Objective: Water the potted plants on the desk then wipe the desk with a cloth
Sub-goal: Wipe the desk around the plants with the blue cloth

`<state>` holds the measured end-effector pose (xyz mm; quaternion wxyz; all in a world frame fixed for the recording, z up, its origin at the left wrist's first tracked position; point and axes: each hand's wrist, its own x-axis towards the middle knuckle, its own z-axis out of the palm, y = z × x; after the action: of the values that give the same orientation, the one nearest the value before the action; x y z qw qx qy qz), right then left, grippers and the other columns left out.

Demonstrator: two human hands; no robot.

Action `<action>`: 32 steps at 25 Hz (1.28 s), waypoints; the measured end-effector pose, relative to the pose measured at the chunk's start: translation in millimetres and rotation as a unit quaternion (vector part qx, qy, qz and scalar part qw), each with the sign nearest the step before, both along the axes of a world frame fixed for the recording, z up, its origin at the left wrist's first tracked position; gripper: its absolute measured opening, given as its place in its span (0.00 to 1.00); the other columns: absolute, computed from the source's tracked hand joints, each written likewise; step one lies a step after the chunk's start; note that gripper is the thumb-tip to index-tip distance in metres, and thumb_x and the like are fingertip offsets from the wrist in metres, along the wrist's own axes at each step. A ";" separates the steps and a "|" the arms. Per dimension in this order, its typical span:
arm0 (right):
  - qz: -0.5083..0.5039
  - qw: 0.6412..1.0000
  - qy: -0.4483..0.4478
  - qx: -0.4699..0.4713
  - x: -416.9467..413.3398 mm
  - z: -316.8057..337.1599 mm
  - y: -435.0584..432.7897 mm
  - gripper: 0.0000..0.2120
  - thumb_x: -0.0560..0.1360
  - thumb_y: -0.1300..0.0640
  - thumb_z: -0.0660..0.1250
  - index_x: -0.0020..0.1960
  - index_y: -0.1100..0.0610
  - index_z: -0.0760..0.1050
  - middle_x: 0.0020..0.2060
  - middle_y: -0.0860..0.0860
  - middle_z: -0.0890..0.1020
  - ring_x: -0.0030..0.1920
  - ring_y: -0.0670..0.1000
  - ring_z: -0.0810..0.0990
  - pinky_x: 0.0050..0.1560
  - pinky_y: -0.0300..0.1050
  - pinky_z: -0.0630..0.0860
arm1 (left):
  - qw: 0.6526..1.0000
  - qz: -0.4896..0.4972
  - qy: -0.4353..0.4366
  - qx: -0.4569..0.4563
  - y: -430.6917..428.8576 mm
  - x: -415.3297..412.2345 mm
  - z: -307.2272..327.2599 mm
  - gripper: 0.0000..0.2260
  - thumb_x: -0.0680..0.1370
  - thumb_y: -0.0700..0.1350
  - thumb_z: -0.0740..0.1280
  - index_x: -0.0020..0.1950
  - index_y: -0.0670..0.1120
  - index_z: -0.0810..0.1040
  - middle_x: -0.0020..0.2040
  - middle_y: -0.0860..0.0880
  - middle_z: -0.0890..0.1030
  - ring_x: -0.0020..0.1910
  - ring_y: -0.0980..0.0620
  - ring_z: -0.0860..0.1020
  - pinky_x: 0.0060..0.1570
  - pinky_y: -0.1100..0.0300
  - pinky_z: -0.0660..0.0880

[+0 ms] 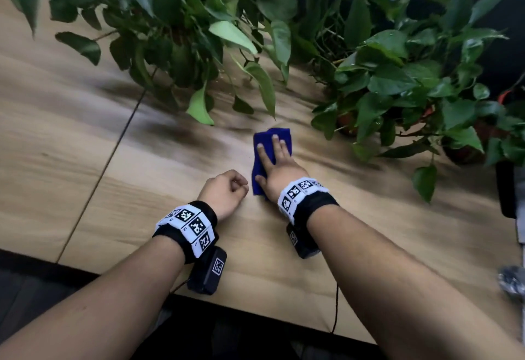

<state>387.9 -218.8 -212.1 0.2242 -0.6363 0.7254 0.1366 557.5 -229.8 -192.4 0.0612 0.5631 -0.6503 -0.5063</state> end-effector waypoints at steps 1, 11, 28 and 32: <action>0.005 1.000 -0.002 0.001 1.4 -0.7 10.9 0.36 0.76 0.41 0.53 0.75 0.48 0.35 0.73 0.55 0.31 0.74 0.55 0.37 0.71 0.52 0.52 | 1.000 0.005 0.001 0.001 -2.2 1.7 2.6 0.03 0.73 0.44 0.66 0.45 0.47 0.79 0.37 0.47 0.82 0.43 0.44 0.81 0.50 0.55 0.77; -0.199 0.976 0.046 0.073 -44.8 55.3 -30.0 0.38 0.75 0.49 0.59 0.76 0.52 0.39 0.73 0.64 0.57 0.69 0.61 0.65 0.61 0.48 0.67 | 0.999 -0.013 0.047 0.015 -2.7 25.9 45.5 0.05 0.74 0.44 0.66 0.48 0.45 0.78 0.39 0.47 0.82 0.40 0.48 0.78 0.50 0.55 0.76; 0.046 0.997 -0.026 -0.054 37.3 115.6 -90.2 0.34 0.78 0.50 0.58 0.77 0.52 0.43 0.76 0.58 0.41 0.75 0.59 0.43 0.73 0.53 0.46 | 0.998 0.044 0.047 -0.005 55.1 40.9 92.1 0.03 0.74 0.45 0.67 0.47 0.50 0.78 0.38 0.50 0.81 0.36 0.54 0.77 0.43 0.66 0.73; 0.073 0.995 0.011 -0.068 34.3 138.6 -74.3 0.28 0.79 0.57 0.55 0.76 0.57 0.49 0.76 0.62 0.46 0.73 0.63 0.51 0.70 0.57 0.53 | 0.997 0.053 0.046 -0.006 81.8 34.9 96.6 0.04 0.74 0.45 0.67 0.48 0.49 0.78 0.40 0.50 0.83 0.36 0.56 0.78 0.39 0.73 0.70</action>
<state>422.1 -293.1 -73.5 0.1619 -0.7000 0.6868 0.1100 592.3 -148.0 -95.9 0.1214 0.5724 -0.6190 -0.5239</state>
